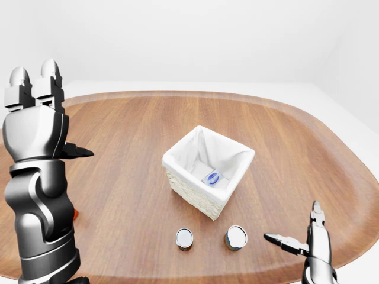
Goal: Pick up the alphabet soup and the cream cheese box, and put them in the basket.
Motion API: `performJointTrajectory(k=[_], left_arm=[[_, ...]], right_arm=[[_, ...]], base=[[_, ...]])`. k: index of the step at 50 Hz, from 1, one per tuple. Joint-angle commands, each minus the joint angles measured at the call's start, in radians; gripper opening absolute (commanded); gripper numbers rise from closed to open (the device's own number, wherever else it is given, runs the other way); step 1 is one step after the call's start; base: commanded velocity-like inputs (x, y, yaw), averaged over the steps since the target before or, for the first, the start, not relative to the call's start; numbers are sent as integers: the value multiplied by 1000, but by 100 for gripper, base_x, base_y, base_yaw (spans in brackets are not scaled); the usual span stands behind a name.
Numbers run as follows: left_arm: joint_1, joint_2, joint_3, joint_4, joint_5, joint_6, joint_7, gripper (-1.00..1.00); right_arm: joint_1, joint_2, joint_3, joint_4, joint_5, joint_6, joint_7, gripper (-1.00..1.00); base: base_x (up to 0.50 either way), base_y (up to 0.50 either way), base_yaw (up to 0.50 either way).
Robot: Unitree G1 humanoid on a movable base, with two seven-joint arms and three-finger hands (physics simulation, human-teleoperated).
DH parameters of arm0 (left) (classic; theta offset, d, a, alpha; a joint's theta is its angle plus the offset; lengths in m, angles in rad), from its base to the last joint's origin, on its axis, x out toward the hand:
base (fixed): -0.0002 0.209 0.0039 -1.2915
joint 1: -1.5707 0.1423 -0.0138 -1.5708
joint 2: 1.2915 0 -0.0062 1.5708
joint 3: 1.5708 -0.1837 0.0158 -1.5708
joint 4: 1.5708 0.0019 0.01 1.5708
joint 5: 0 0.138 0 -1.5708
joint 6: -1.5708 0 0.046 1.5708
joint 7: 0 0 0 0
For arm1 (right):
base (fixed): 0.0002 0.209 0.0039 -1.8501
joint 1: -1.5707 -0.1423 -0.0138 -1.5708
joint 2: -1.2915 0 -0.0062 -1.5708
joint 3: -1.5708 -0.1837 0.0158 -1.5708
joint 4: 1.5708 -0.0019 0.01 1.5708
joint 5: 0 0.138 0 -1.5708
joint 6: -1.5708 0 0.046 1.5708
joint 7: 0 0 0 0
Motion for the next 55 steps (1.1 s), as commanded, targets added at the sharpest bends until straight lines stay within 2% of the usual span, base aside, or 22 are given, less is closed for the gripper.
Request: performJointTrajectory(k=[1,6,13,17,24,42,55], left_arm=[[5,-3,-1,-14,-3,0,5,100],[4,-3,-1,-15,-2,0,2,100],[4,-3,2,-12,-6,0,8,100],[4,-1,1,-23,-3,0,-4,100],[2,-1,1,-18,-3,0,-4,100],[0,-3,-3,-5,-11,0,13,100],[2,-4,-2,-16,0,0,-1,100]], right_arm=[[20,19,25,-30,73,0,134,100],[15,21,27,-17,87,0,159,100],[6,17,46,19,48,0,169,100],[16,25,68,5,-27,0,171,100],[32,27,92,-35,-44,0,170,100],[32,14,172,-49,-167,0,131,100],[16,-11,252,-46,-241,0,78,100]], base=[[0,0,0],[0,0,0],[0,0,0],[0,0,0],[0,0,0],[0,0,0],[0,0,0]])
